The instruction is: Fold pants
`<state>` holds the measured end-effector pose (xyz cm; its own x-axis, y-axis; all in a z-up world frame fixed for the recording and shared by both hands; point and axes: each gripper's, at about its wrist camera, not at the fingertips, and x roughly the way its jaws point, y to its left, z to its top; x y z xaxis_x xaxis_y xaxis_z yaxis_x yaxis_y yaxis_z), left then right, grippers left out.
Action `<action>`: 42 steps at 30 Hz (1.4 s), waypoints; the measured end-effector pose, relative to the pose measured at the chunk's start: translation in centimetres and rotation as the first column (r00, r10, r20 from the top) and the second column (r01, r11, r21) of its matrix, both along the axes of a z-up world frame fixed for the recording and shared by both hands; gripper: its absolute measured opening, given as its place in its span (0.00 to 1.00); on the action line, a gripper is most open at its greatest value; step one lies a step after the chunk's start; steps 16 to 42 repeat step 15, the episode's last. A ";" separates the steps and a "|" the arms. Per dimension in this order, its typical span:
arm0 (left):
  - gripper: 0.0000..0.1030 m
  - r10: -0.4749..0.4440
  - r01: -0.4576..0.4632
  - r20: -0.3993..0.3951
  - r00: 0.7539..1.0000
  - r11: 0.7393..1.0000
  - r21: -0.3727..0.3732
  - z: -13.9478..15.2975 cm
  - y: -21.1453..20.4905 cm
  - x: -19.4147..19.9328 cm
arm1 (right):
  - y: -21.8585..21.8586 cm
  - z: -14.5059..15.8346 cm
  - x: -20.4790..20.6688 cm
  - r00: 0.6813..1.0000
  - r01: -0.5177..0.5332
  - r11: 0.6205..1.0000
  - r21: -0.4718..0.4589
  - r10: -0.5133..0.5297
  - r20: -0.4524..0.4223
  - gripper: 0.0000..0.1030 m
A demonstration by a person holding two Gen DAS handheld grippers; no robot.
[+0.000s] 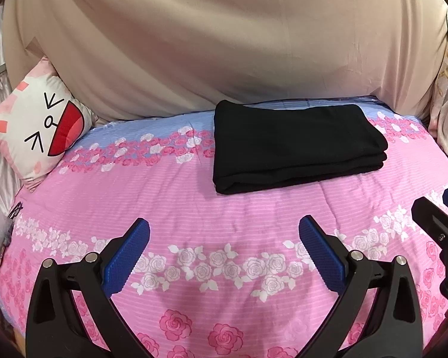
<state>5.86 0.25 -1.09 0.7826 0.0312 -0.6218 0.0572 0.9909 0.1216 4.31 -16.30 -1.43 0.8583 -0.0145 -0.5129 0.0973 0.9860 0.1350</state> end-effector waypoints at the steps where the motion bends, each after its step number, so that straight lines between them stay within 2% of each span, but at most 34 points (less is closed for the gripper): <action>1: 0.95 0.005 -0.005 0.009 1.000 1.000 -0.004 0.0 0.1 -0.1 | 0.0 0.0 0.0 1.000 0.000 1.000 0.000 0.000 0.000 0.83; 6: 0.95 0.011 -0.011 0.013 1.000 1.000 -0.015 -0.2 0.3 -0.2 | -0.1 0.0 -0.1 1.000 0.005 1.000 0.001 -0.005 0.001 0.83; 10: 0.95 -0.003 0.002 -0.035 0.999 1.000 -0.017 -0.3 0.3 0.2 | -0.1 -0.1 -0.2 1.000 0.010 1.000 0.001 -0.010 0.004 0.83; 12: 0.95 -0.030 0.027 -0.062 0.998 0.998 -0.049 -0.3 0.4 0.2 | -0.1 -0.1 -0.4 1.000 0.013 1.000 0.003 -0.013 0.005 0.83; 42: 0.95 -0.021 0.019 -0.050 0.999 0.999 -0.035 -0.4 0.4 0.0 | -0.1 -0.1 -0.5 1.000 0.014 1.000 0.001 -0.014 0.005 0.83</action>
